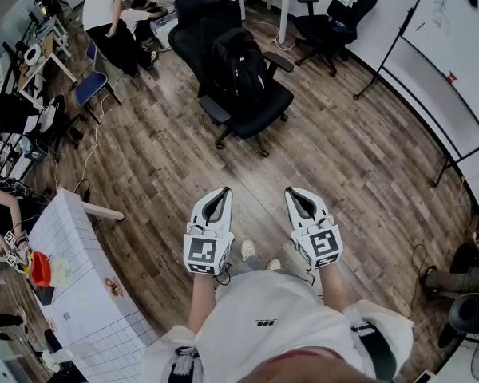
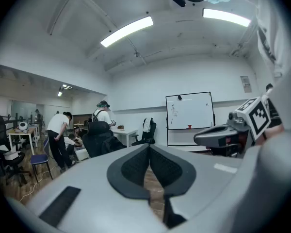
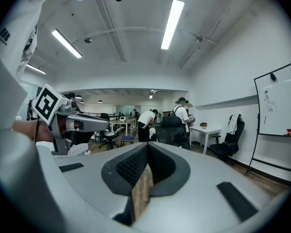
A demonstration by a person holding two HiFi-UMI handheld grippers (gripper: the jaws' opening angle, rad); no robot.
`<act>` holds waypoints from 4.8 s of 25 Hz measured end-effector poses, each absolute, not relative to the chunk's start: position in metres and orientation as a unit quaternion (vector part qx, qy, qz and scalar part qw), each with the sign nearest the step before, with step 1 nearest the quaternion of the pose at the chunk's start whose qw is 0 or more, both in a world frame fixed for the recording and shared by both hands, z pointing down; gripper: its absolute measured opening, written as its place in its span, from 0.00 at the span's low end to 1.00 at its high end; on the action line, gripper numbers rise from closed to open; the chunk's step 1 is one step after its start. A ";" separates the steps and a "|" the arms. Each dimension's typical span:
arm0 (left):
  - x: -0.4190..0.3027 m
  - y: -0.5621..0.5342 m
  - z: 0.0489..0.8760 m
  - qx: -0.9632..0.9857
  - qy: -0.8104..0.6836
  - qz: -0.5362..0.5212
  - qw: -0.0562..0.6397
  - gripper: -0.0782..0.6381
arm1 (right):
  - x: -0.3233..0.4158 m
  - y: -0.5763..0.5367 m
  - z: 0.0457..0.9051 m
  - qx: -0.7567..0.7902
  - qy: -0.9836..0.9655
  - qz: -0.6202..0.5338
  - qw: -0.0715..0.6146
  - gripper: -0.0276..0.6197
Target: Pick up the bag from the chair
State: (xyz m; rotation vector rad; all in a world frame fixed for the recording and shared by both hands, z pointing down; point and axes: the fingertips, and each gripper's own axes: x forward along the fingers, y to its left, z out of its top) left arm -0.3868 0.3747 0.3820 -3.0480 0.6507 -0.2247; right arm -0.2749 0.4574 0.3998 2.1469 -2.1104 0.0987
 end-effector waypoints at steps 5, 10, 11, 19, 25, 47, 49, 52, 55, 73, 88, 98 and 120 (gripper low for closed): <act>-0.374 0.380 0.390 -0.976 0.205 -0.080 0.001 0.13 | -0.261 0.460 0.401 0.717 -0.694 0.039 0.057 0.03; -0.367 0.373 0.399 -0.977 0.199 -0.083 -0.002 0.13 | -0.258 0.452 0.407 0.718 -0.691 0.039 0.067 0.03; -0.367 0.370 0.400 -0.977 0.197 -0.084 -0.002 0.13 | -0.258 0.448 0.408 0.719 -0.690 0.039 0.071 0.03; -0.363 0.328 0.402 -0.979 0.184 -0.085 0.002 0.13 | -0.251 0.409 0.412 0.731 -0.677 0.041 0.077 0.03; -0.363 0.292 0.403 -0.982 0.174 -0.077 0.004 0.13 | -0.259 0.375 0.415 0.737 -0.671 0.034 0.080 0.03; -0.250 0.185 0.406 -0.984 0.165 -0.072 0.011 0.13 | -0.151 0.268 0.427 0.737 -0.669 0.034 0.083 0.03; -0.236 0.176 0.407 -0.984 0.165 -0.074 0.011 0.13 | -0.139 0.257 0.428 0.734 -0.673 0.035 0.082 0.03; -0.210 0.161 0.408 -0.984 0.162 -0.073 0.008 0.13 | -0.117 0.241 0.424 0.730 -0.678 0.031 0.074 0.03; -0.191 0.149 0.409 -0.983 0.167 -0.077 0.009 0.13 | -0.097 0.224 0.425 0.725 -0.684 0.034 0.069 0.03; -0.108 0.098 0.413 -0.972 0.215 -0.094 0.004 0.13 | -0.010 0.159 0.425 0.688 -0.721 0.040 0.071 0.03; -0.073 0.033 0.421 -0.971 0.222 -0.093 0.006 0.13 | 0.020 0.091 0.435 0.675 -0.733 0.037 0.077 0.03; -0.036 -0.050 0.440 -0.973 0.211 -0.096 -0.011 0.13 | 0.057 0.010 0.451 0.679 -0.728 0.050 0.080 0.04; 0.011 -0.236 0.508 -0.966 0.217 -0.132 -0.054 0.13 | 0.117 -0.180 0.502 0.673 -0.721 0.104 0.126 0.05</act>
